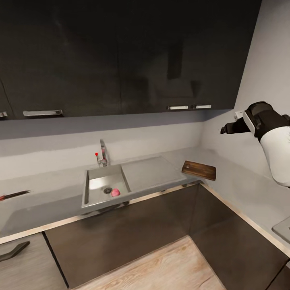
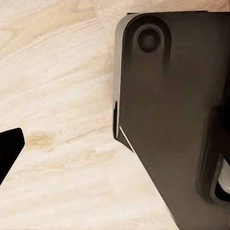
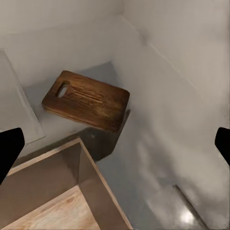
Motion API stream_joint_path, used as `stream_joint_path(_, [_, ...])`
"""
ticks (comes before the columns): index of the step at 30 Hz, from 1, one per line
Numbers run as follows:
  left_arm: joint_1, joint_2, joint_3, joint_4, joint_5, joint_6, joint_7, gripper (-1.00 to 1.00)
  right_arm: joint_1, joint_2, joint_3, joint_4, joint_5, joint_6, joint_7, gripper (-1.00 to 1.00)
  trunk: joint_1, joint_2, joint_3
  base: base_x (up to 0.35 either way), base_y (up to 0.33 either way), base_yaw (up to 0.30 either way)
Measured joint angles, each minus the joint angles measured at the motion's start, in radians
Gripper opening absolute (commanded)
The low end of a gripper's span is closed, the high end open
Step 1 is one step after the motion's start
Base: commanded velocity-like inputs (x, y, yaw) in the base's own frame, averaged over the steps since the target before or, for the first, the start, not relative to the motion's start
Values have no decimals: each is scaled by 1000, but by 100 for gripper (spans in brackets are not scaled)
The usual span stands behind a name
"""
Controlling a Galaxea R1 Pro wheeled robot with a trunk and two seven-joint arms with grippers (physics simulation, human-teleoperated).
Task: In the kitchen, take the Vidalia onion out of the sink, dice it on the chopping board with the paring knife, put the diced onion into the bowl on the countertop, then place both the paring knife and the chopping board into the sink.
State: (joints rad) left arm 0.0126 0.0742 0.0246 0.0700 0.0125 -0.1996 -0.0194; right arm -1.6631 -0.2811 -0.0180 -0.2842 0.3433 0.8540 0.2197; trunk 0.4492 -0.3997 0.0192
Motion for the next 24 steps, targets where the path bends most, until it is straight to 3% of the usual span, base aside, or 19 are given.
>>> stream_joint_path(24, [0,13,1,-2,37,-2,0,100,3,4,0,54,3,-34,0,100,0,0,0,279,-203,0])
